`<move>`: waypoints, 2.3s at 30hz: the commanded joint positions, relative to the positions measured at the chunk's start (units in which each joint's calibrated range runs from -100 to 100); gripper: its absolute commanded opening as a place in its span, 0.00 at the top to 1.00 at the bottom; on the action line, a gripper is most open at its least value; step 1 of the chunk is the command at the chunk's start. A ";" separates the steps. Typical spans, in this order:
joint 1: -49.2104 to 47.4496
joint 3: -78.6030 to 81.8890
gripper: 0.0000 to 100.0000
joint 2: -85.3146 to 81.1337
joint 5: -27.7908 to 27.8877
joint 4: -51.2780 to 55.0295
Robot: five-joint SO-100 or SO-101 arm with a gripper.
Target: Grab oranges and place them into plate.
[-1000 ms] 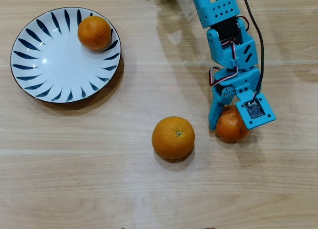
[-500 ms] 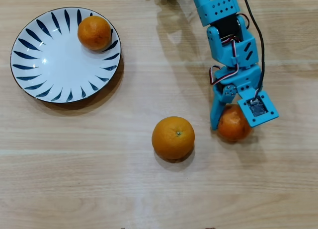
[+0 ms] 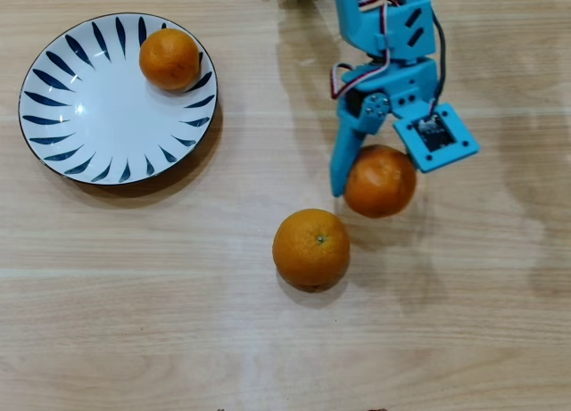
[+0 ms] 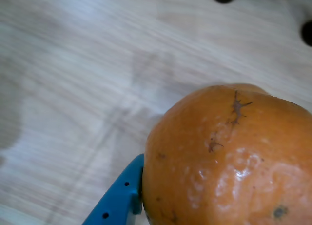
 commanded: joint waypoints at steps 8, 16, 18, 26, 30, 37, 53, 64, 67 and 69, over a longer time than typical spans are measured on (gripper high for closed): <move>33.42 13.14 0.67 -24.05 10.46 4.08; 51.00 21.92 0.66 -25.65 12.18 3.65; 51.96 22.83 0.66 -25.57 12.18 3.48; 52.37 29.26 0.66 -25.65 12.18 -5.80; 52.37 29.53 0.60 -25.65 12.18 -5.37; 51.80 29.53 0.42 -25.57 11.76 -5.20; 31.88 19.21 0.75 -23.03 10.93 -5.03; 19.38 -2.34 0.77 -10.35 6.43 11.48; 17.61 -10.58 0.77 -6.97 6.43 16.20; 16.56 -16.47 0.77 -4.60 6.38 19.73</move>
